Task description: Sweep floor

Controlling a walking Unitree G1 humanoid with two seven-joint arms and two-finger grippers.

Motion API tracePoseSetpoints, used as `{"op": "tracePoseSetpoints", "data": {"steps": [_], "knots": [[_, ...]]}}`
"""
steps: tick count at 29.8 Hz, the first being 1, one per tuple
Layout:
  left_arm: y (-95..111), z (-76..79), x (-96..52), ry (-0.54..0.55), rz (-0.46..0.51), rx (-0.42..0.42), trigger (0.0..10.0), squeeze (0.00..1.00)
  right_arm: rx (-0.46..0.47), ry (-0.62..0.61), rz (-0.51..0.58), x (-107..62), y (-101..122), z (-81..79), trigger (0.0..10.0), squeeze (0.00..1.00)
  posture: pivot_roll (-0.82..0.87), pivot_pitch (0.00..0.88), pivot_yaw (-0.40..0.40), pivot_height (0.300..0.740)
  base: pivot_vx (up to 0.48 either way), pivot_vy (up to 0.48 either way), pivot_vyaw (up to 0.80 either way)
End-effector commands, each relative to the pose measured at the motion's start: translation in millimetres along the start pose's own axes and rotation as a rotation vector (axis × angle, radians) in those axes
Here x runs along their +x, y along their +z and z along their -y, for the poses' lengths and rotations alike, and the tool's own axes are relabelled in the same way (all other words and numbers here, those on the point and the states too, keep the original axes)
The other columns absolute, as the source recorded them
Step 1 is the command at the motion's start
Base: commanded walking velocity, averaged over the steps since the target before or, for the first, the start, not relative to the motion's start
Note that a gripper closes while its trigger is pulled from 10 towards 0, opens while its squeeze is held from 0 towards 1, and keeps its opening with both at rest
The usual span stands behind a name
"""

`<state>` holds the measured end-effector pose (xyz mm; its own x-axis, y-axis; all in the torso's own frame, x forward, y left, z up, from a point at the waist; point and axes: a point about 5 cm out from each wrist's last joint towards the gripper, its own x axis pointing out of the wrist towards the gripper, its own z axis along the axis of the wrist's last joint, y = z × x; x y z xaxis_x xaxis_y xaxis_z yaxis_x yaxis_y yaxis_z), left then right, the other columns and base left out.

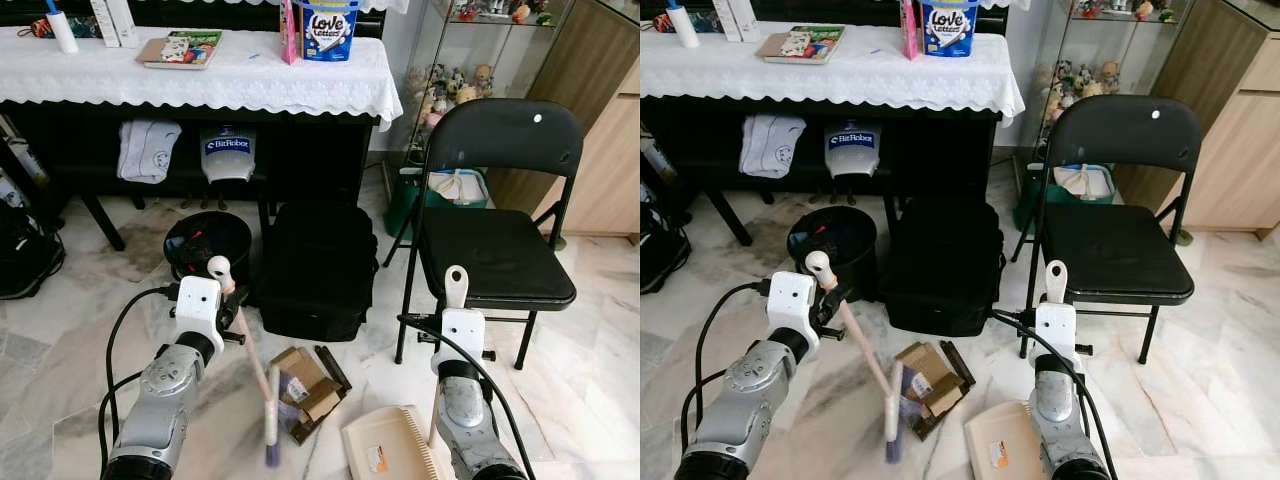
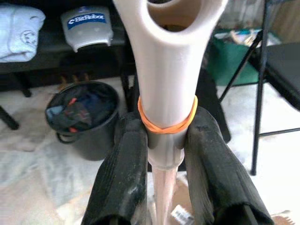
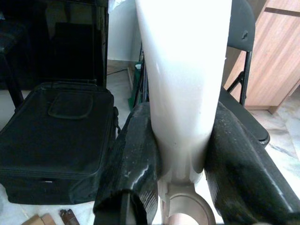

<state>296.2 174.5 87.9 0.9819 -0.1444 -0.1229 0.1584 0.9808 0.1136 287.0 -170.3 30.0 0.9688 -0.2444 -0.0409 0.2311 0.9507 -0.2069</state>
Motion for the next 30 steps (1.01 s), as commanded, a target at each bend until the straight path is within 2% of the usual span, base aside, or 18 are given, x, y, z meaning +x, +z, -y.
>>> {"op": "tracePoseSetpoints", "data": {"steps": [1,11,13,15,16,17,20,22,24,25,30], "knots": [[-5.0,-4.1,-0.3,0.028,-0.026,0.073,10.0,0.00,-0.001,-0.004,-0.003,1.9,1.1,0.4,10.0,0.00,0.08,0.100,-0.038,0.740,0.000,0.000,0.00],[-10.4,-3.6,0.8,0.046,-0.055,0.211,10.0,0.00,-0.001,-0.003,-0.008,2.1,0.5,0.1,10.0,0.00,0.08,0.095,-0.036,0.740,0.000,0.000,0.00],[-9.6,-5.9,1.1,0.077,-0.042,0.193,10.0,0.00,-0.001,-0.004,-0.007,2.1,0.5,0.2,10.0,0.00,0.08,0.092,-0.037,0.740,0.000,0.000,0.00],[-4.3,-11.4,1.6,0.125,-0.005,0.095,10.0,0.00,-0.001,-0.005,-0.007,2.1,0.7,0.4,10.0,0.00,0.08,0.092,-0.037,0.740,0.000,0.000,0.00],[-4.3,-11.4,1.6,0.125,-0.005,0.095,10.0,0.00,-0.001,-0.005,-0.007,2.1,0.7,0.4,10.0,0.00,0.08,0.092,-0.037,0.740,0.000,0.000,0.00],[0.5,-15.4,1.5,0.150,0.025,0.026,10.0,0.00,-0.001,-0.006,-0.006,2.1,0.6,0.5,10.0,0.00,0.08,0.091,-0.036,0.740,0.000,0.000,0.00],[8.6,-22.9,0.7,0.179,0.080,-0.099,10.0,0.00,-0.001,-0.006,-0.006,2.0,0.6,0.5,10.0,0.00,0.08,0.091,-0.036,0.740,0.000,0.000,0.00],[14.8,-31.2,-0.1,0.186,0.114,-0.241,10.0,0.00,0.000,-0.003,-0.006,1.9,0.8,-0.4,10.0,0.00,0.08,0.090,-0.036,0.740,0.000,0.000,0.00],[16.1,-33.3,-0.4,0.183,0.123,-0.270,10.0,0.00,0.001,-0.002,-0.007,1.8,0.7,-0.6,10.0,0.00,0.09,0.090,-0.037,0.740,0.000,0.000,0.00],[18.8,-36.6,-1.2,0.181,0.143,-0.314,10.0,0.00,0.001,-0.001,-0.009,1.8,0.3,-0.8,10.0,0.00,0.09,0.090,-0.037,0.740,0.000,0.000,0.00],[24.5,-43.8,-2.8,0.188,0.188,-0.376,10.0,0.00,0.001,-0.001,-0.010,1.7,-0.1,-0.5,10.0,0.00,0.08,0.088,-0.038,0.740,0.000,0.000,0.00]]}}
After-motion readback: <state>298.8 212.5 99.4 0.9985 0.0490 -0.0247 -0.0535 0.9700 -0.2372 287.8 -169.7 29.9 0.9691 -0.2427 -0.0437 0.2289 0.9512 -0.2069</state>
